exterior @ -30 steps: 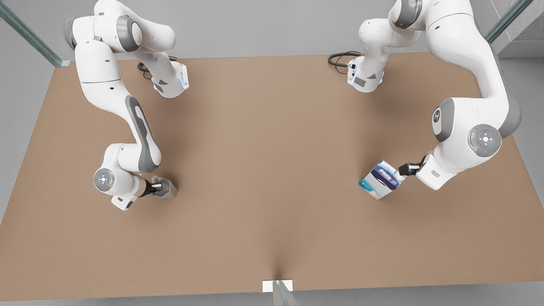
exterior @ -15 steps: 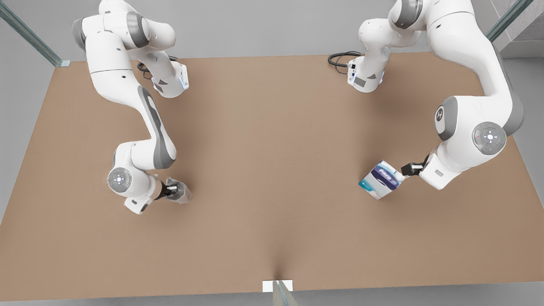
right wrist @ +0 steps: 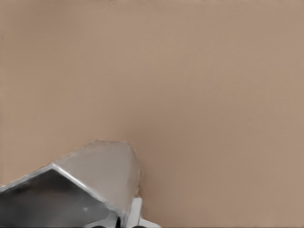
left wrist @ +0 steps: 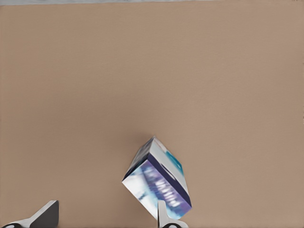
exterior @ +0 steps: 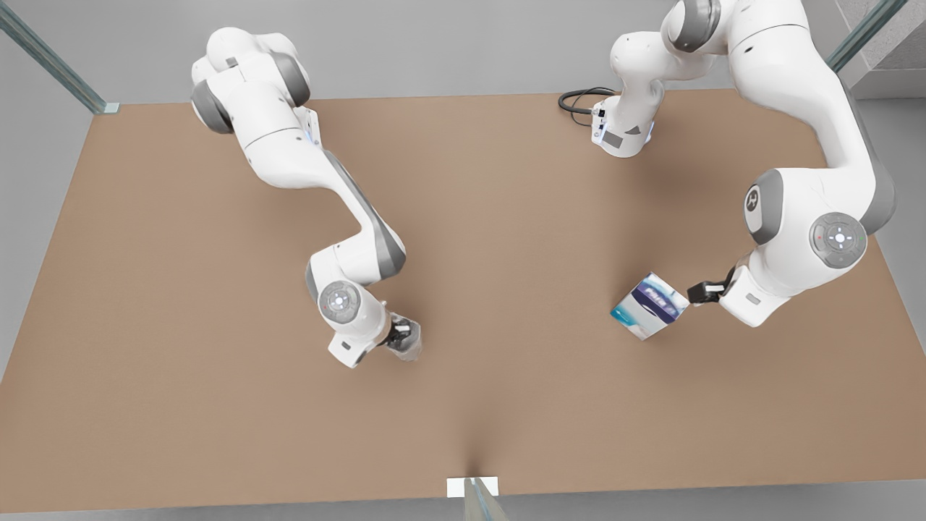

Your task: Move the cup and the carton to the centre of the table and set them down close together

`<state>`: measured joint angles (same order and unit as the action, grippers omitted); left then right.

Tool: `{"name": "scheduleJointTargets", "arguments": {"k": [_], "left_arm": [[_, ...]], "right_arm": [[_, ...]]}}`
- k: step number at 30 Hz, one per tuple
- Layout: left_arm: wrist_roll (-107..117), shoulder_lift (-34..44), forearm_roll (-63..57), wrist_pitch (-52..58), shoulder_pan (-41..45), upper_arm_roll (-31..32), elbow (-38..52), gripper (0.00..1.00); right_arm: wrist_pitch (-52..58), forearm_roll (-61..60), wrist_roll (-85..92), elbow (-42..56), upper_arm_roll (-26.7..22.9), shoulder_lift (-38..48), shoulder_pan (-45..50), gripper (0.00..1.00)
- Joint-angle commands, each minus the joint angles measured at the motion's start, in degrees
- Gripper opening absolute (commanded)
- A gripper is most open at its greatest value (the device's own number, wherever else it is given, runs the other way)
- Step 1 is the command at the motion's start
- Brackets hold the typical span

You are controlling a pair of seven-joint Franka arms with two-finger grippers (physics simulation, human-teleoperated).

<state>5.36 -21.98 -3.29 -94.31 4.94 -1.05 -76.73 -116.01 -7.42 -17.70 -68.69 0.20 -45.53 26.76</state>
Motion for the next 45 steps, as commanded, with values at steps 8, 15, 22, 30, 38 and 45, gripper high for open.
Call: {"name": "scheduleJointTargets", "arguments": {"k": [8,15,22,30,38,45], "left_arm": [[0.09,-0.43,-0.05,-0.09,-0.28,0.0,0.0,1.0],[0.18,-0.87,-0.05,-0.09,-0.19,0.09,0.0,1.0],[11.16,5.54,0.04,-7.47,-0.1,0.09,-10.46,1.0],[23.55,6.07,10.49,-8.44,-0.1,0.18,-17.58,1.0],[24.08,1.85,15.68,-11.16,-0.1,0.18,-18.81,1.0],[30.94,0.97,17.36,-11.43,-0.1,-1.05,-21.35,1.0]], "right_arm": [[-2.64,0.3,-11.92,14.9,1.03,-11.42,7.25,0.21],[-4.84,0.39,-14.47,15.6,0.94,-14.32,9.63,0.27],[-5.98,0.39,-16.23,15.34,0.94,-14.23,10.24,0.5],[-3.08,0.91,-15.97,14.46,0.24,-6.95,7.52,0.79],[20.47,7.07,6.97,0.22,-0.29,18.28,-11.2,1.0],[25.13,6.98,19.98,-6.9,-0.73,27.78,-27.2,1.0]]}}
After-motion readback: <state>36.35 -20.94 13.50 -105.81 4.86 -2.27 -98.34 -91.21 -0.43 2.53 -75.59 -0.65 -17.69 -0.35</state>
